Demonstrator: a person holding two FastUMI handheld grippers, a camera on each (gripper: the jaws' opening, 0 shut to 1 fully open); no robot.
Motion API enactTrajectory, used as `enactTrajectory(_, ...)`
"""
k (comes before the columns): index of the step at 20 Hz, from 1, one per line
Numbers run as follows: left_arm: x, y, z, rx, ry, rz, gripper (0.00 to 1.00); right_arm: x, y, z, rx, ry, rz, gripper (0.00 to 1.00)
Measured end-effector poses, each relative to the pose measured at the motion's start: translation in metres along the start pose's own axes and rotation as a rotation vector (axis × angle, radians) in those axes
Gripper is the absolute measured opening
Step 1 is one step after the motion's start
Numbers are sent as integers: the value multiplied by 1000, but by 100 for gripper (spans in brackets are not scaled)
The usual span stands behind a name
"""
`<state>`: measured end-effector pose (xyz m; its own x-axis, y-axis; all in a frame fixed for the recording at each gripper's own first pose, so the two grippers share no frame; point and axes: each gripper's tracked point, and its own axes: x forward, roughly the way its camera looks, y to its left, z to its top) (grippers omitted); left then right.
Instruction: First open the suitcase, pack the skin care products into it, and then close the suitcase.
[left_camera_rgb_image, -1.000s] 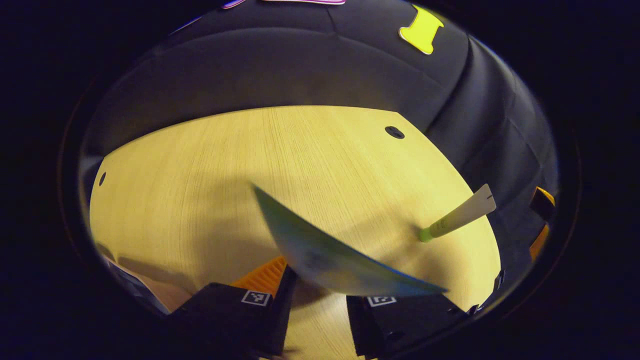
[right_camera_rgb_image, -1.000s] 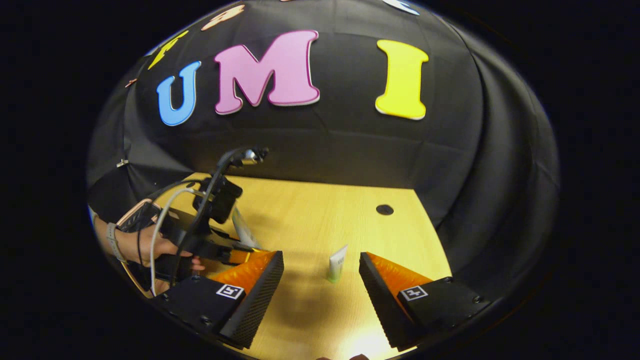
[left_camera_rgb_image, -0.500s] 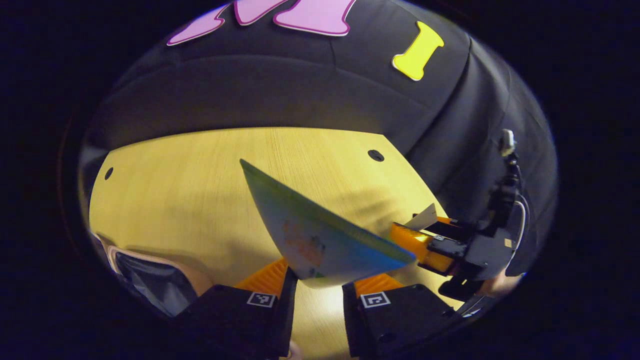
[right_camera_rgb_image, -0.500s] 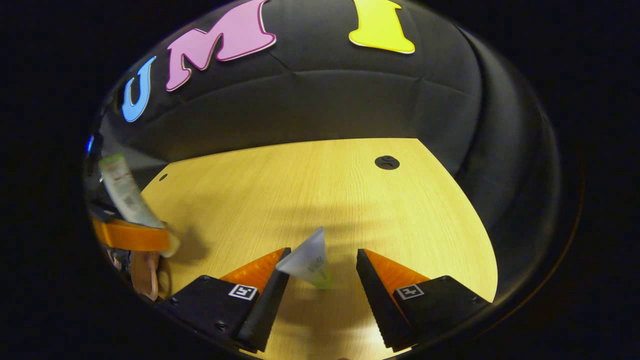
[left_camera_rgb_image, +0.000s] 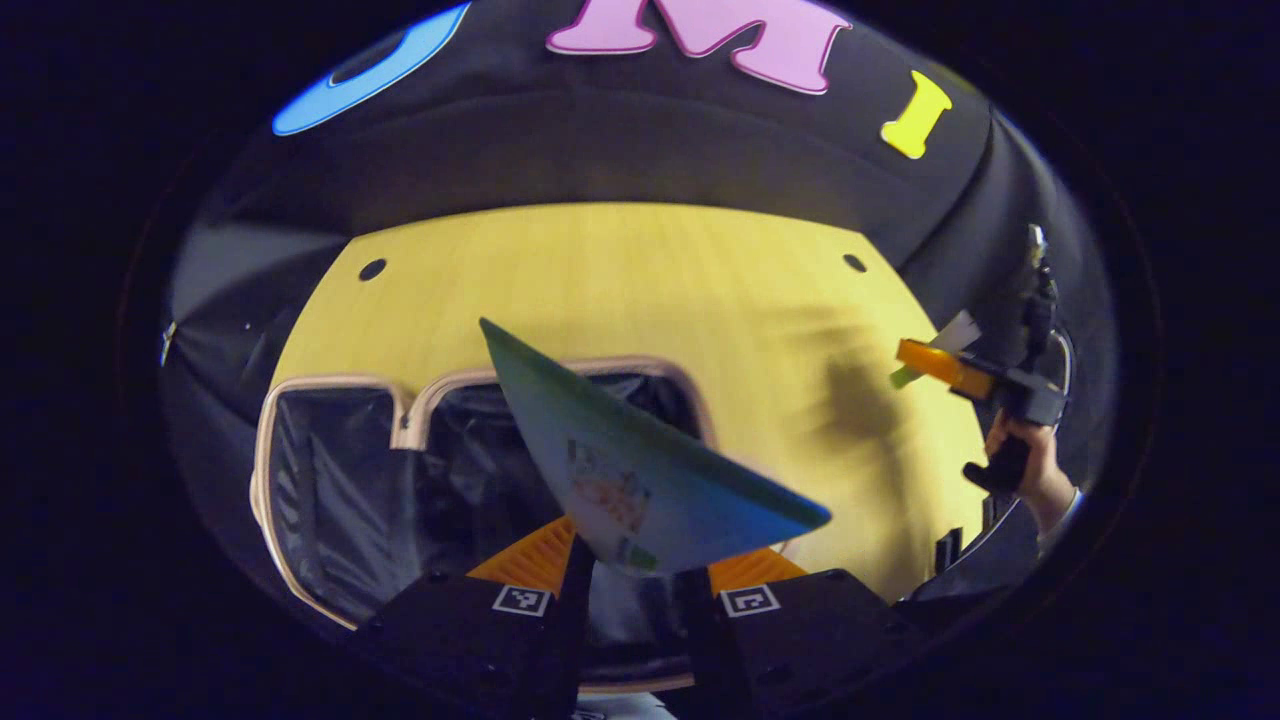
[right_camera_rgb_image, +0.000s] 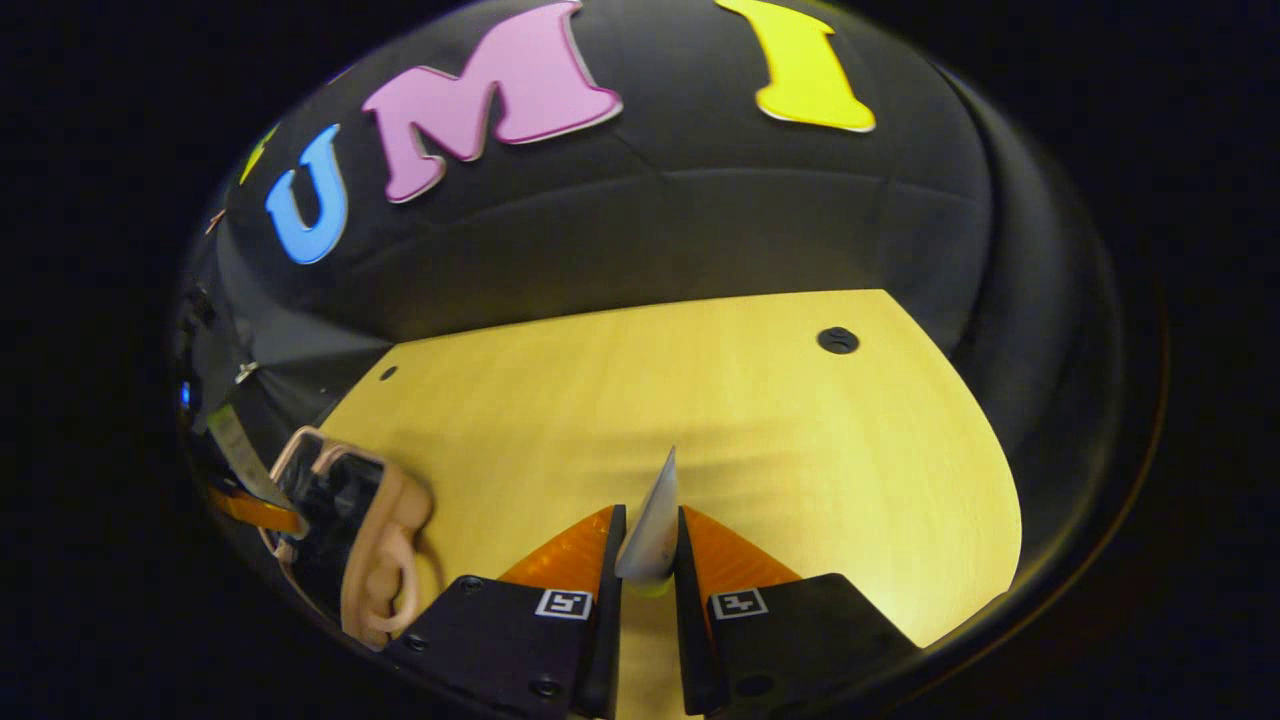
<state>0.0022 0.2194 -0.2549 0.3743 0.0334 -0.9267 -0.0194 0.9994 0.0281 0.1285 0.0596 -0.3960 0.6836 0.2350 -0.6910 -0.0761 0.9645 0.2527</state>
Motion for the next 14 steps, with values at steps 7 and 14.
enactTrajectory(7, 30, 47, -84, -90, 254, 48, 47, -65, 181, -36, -73, 90, 252, 28)
enactTrajectory(14, 42, 55, -102, -74, 224, 34, 53, -55, 278, -122, -117, 301, 247, 28)
